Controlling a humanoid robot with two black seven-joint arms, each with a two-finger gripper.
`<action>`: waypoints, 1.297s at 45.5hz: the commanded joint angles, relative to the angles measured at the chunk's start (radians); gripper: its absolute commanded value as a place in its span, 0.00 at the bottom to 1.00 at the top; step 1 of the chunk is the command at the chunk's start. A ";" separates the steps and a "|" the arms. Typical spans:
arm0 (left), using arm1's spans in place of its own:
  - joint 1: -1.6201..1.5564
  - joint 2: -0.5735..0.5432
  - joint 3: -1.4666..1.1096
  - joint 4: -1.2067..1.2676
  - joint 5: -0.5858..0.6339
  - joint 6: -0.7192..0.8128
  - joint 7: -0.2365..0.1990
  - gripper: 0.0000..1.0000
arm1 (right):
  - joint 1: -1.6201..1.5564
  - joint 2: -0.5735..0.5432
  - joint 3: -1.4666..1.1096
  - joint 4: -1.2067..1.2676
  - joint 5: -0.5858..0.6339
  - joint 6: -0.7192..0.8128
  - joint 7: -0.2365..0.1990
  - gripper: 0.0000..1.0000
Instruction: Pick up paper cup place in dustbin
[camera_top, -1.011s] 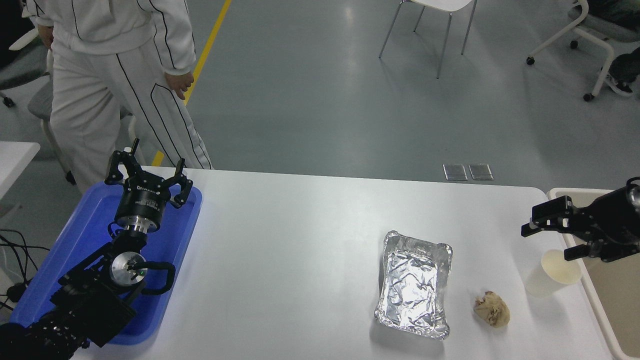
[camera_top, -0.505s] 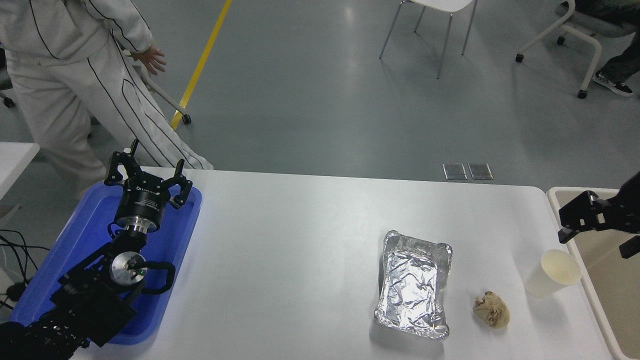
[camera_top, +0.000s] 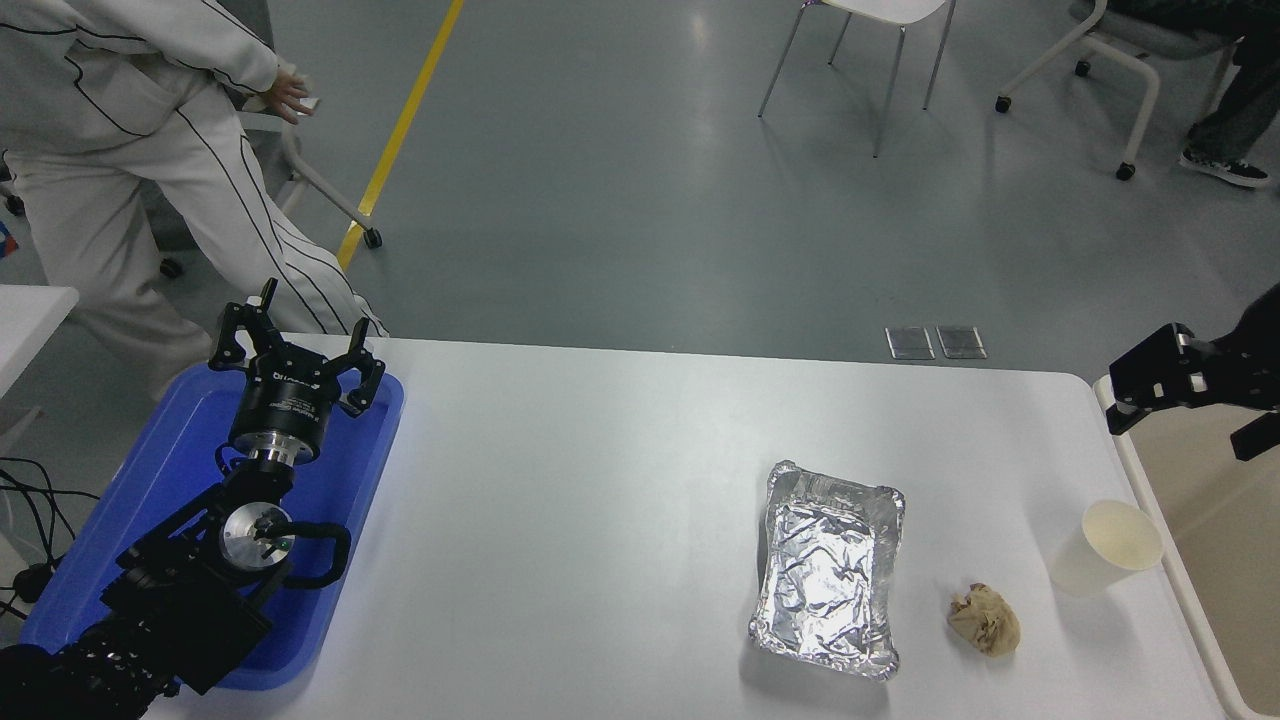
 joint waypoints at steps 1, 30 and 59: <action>0.000 0.000 -0.001 -0.002 0.000 0.000 0.000 1.00 | 0.077 0.000 -0.001 0.009 -0.011 0.001 -0.008 1.00; 0.000 0.000 -0.001 -0.001 0.000 -0.002 0.000 1.00 | 0.011 -0.006 -0.004 0.002 -0.051 0.001 -0.028 1.00; 0.000 -0.001 -0.001 -0.002 0.000 -0.002 0.000 1.00 | -0.330 -0.117 0.017 -0.035 -0.051 -0.375 -0.026 1.00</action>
